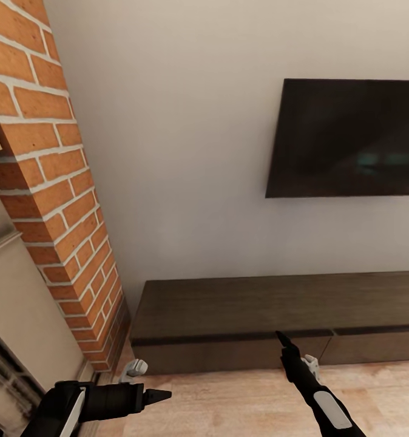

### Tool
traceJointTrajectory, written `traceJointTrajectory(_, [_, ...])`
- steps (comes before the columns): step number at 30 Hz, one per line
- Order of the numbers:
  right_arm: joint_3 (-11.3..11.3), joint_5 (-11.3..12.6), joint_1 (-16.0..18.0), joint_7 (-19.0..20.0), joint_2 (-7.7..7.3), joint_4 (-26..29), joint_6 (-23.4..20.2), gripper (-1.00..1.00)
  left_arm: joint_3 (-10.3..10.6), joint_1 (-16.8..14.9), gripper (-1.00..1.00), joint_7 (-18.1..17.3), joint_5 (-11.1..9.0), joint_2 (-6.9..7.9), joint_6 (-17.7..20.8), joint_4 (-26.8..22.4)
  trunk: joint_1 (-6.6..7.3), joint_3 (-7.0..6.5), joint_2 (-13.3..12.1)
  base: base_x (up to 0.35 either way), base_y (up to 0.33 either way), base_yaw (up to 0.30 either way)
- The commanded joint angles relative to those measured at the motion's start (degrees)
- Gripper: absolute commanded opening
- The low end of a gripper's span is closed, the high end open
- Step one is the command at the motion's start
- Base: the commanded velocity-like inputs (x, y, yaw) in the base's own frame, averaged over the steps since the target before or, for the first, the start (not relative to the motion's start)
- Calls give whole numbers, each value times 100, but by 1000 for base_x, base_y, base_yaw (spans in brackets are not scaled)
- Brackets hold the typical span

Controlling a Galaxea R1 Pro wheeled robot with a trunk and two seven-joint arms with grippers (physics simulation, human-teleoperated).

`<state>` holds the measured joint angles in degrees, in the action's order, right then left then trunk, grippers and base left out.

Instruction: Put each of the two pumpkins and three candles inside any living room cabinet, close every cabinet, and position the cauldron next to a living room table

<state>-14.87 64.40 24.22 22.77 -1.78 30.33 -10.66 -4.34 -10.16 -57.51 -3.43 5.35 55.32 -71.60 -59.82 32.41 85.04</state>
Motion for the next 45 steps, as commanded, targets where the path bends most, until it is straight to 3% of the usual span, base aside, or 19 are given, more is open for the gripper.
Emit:
traceJointTrajectory(1, [-25, 53, 4, 17, 4, 2, -2, 100, -3, -3, 100, -2, -35, 1, 51, 2, -22, 24, 44, 0, 0, 0])
traceJointTrajectory(39, [14, 15, 12, 17, 34, 17, 116, 100, 1, -3, 100, -28, -17, 9, -144, 14, -857, 706, 1569, 0, 0, 0])
traceJointTrajectory(45, [31, 14, 9, 213, 17, 20, 104, 100, 7, -4, 100, -32, -25, 9, -144, 14, -989, 814, 1809, 0, 0, 0])
